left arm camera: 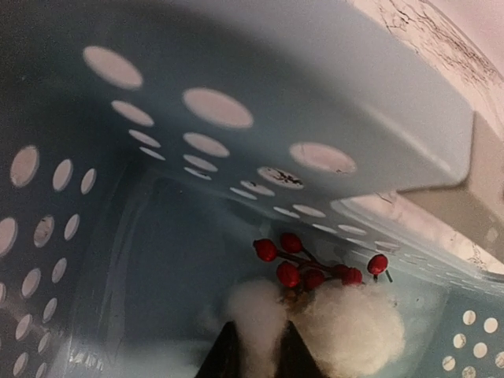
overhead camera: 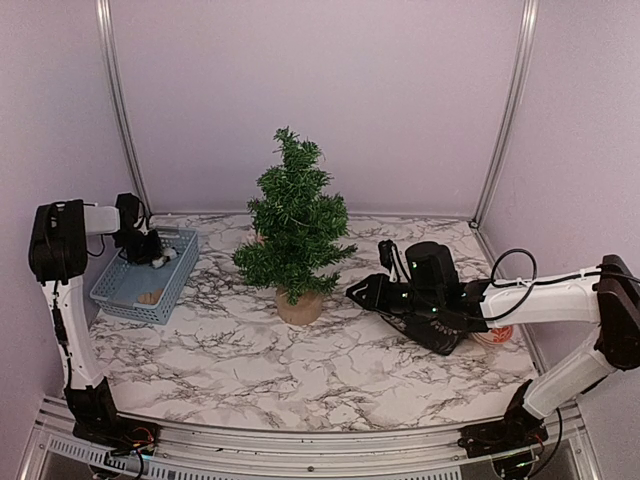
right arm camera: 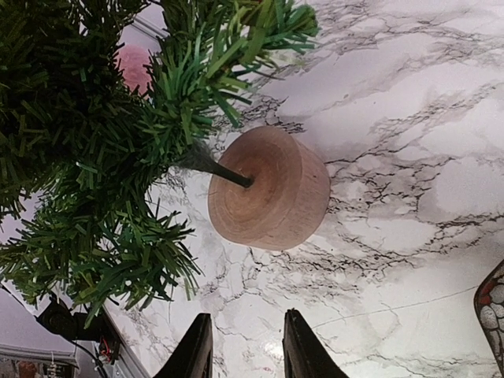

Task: Decorate the small christmas tree

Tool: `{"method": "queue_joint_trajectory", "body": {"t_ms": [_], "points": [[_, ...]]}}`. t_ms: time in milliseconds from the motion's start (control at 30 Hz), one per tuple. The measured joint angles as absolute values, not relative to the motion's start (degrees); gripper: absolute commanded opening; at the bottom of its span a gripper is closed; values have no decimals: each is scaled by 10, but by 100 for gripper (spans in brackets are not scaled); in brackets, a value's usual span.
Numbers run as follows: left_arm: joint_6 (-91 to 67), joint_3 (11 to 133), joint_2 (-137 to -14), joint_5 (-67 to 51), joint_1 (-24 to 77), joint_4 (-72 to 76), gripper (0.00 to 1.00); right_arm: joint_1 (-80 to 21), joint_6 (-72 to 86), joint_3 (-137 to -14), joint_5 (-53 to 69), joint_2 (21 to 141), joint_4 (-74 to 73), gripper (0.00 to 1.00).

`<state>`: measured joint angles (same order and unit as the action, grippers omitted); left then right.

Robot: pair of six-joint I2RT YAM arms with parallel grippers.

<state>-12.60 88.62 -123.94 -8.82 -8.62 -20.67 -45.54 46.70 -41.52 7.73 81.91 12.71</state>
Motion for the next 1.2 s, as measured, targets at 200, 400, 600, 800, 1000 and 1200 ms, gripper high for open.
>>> {"method": "queue_joint_trajectory", "body": {"t_ms": [200,400,600,800,1000,1200], "points": [[-128,869,-1222,-84,-84,-199,0,-455,467,-415,72,819,123,30],[-131,807,-1122,-85,-83,-201,0,-455,467,-415,63,816,110,29],[-141,738,-974,-105,-80,-194,0,-455,462,-415,43,775,75,29],[-161,642,-811,-137,-30,-194,0,-455,435,-415,23,714,49,30],[-190,595,-605,-168,91,-195,0,-448,402,-413,37,672,43,30],[-223,576,-469,-185,192,-190,0,-447,370,-413,59,660,37,30]]}}
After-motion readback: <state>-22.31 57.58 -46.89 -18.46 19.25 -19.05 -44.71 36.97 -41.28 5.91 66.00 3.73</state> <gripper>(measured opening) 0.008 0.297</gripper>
